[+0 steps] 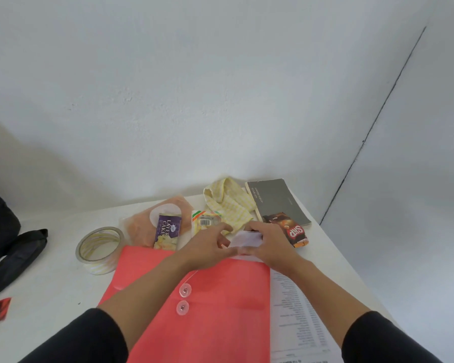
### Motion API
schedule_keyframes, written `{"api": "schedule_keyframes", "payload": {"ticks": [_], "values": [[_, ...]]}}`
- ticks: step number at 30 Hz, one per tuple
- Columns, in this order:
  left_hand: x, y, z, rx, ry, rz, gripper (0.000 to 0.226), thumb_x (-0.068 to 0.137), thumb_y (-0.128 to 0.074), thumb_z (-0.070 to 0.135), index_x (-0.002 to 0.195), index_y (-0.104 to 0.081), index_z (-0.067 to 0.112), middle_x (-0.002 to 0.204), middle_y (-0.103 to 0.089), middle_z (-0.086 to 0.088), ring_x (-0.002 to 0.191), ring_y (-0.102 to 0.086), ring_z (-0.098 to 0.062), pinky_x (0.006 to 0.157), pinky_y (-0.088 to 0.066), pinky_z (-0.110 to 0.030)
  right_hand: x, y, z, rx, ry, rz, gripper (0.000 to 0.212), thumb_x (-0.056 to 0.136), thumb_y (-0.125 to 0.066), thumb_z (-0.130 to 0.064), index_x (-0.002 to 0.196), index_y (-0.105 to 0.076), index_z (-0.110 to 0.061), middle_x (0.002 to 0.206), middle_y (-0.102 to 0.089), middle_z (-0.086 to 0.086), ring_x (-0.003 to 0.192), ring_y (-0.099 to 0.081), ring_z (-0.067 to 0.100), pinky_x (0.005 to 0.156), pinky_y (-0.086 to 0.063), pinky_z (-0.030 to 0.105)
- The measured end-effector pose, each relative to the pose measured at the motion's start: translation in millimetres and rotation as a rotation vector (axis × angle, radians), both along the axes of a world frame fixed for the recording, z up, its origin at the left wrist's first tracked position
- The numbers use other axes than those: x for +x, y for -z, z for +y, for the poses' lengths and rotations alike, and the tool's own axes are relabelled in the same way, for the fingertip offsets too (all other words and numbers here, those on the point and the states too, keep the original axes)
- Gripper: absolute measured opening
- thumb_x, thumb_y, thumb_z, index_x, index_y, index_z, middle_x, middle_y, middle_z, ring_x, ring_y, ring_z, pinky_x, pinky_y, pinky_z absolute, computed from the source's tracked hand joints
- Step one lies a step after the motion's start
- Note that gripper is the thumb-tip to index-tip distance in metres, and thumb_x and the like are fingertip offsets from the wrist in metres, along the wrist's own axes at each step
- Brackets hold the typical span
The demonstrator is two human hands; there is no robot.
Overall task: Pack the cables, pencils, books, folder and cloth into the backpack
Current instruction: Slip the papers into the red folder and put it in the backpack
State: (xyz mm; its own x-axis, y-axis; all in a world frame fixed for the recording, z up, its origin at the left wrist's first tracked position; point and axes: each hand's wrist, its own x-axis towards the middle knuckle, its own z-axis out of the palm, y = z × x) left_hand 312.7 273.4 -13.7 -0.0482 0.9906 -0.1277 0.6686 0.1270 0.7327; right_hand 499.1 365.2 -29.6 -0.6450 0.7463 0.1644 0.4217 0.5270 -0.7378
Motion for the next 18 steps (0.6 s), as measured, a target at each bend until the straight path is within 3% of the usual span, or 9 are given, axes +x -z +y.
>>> {"api": "schedule_keyframes", "payload": {"ticks": [4, 6, 7, 9, 11, 12, 14, 16, 18], "values": [[-1.0, 12.6, 8.6, 0.036, 0.032, 0.026, 0.024, 0.084, -0.071, 0.033, 0.1, -0.073, 0.016, 0.084, -0.069, -0.002, 0.073, -0.059, -0.011, 0.076, -0.051, -0.041, 5.9, 2.3, -6.1, -0.027, -0.052, 0.018, 0.02, 0.078, -0.084, -0.027, 0.091, -0.07, -0.022, 0.085, -0.068, -0.007, 0.078, -0.059, 0.007, 0.074, -0.047, 0.029], [-7.5, 12.2, 5.0, 0.04, 0.075, 0.021, 0.007, 0.089, -0.07, 0.023, 0.094, -0.072, 0.026, 0.082, -0.066, 0.007, 0.071, -0.054, -0.001, 0.076, -0.048, -0.039, 12.9, 1.5, -2.8, 0.028, 0.017, -0.049, 0.024, 0.078, -0.083, -0.034, 0.095, -0.071, -0.021, 0.09, -0.069, -0.009, 0.086, -0.061, 0.007, 0.081, -0.049, 0.031], [-11.6, 13.0, 3.9, 0.047, 0.077, 0.016, 0.014, 0.093, -0.07, 0.02, 0.091, -0.068, 0.034, 0.081, -0.063, 0.011, 0.071, -0.053, 0.002, 0.074, -0.045, -0.035, 18.1, 0.9, 0.4, 0.057, 0.07, -0.104, 0.03, 0.078, -0.083, -0.041, 0.096, -0.07, -0.022, 0.092, -0.069, -0.01, 0.089, -0.061, 0.008, 0.082, -0.049, 0.032], [-20.5, 15.8, 0.1, 0.047, 0.013, -0.034, 0.023, 0.097, -0.068, 0.021, 0.106, -0.064, 0.042, 0.097, -0.064, 0.013, 0.088, -0.059, 0.002, 0.083, -0.043, -0.03, 28.4, -0.3, 6.0, 0.045, 0.174, -0.186, 0.039, 0.075, -0.083, -0.053, 0.093, -0.068, -0.021, 0.092, -0.068, -0.01, 0.09, -0.06, 0.011, 0.08, -0.048, 0.033], [-30.7, 21.2, -3.4, 0.033, -0.098, -0.082, 0.042, 0.1, -0.066, 0.026, 0.141, -0.057, 0.029, 0.129, -0.061, 0.004, 0.119, -0.059, -0.015, 0.101, -0.041, -0.027, 35.8, 2.8, 10.0, -0.015, 0.258, -0.2, 0.048, 0.076, -0.083, -0.055, 0.095, -0.068, -0.013, 0.096, -0.068, -0.004, 0.094, -0.06, 0.017, 0.084, -0.046, 0.036], [-33.9, 21.5, -6.0, 0.049, -0.134, -0.107, 0.048, 0.101, -0.065, 0.028, 0.147, -0.052, 0.026, 0.137, -0.056, 0.003, 0.127, -0.055, -0.018, 0.107, -0.039, -0.027, 37.2, 3.9, 10.2, -0.057, 0.292, -0.196, 0.053, 0.076, -0.083, -0.054, 0.103, -0.068, -0.01, 0.101, -0.067, -0.002, 0.099, -0.059, 0.018, 0.089, -0.045, 0.038], [-38.8, 24.0, -9.9, 0.112, -0.151, -0.187, 0.045, 0.1, -0.063, 0.034, 0.145, -0.055, 0.034, 0.143, -0.057, 0.006, 0.132, -0.053, -0.017, 0.113, -0.04, -0.034, 37.6, 7.5, 10.3, -0.134, 0.336, -0.132, 0.058, 0.074, -0.085, -0.053, 0.113, -0.065, -0.014, 0.109, -0.066, -0.005, 0.105, -0.06, 0.017, 0.093, -0.046, 0.038], [-41.9, 25.5, -13.3, 0.157, -0.224, -0.317, 0.041, 0.097, -0.064, 0.034, 0.137, -0.058, 0.043, 0.137, -0.061, 0.006, 0.128, -0.057, -0.017, 0.111, -0.044, -0.039, 33.6, 8.0, 8.5, -0.241, 0.36, 0.023, 0.053, 0.071, -0.09, -0.046, 0.11, -0.063, -0.022, 0.106, -0.069, -0.007, 0.101, -0.066, 0.015, 0.088, -0.055, 0.037], [-48.9, 28.6, -14.0, 0.181, -0.329, -0.462, 0.036, 0.098, -0.063, 0.029, 0.132, -0.061, 0.039, 0.128, -0.068, 0.0, 0.124, -0.061, -0.024, 0.108, -0.046, -0.046, 27.3, 7.8, 6.4, -0.418, 0.358, 0.208, 0.058, 0.069, -0.094, -0.038, 0.115, -0.061, -0.027, 0.108, -0.074, -0.008, 0.099, -0.071, 0.011, 0.088, -0.059, 0.037]]}}
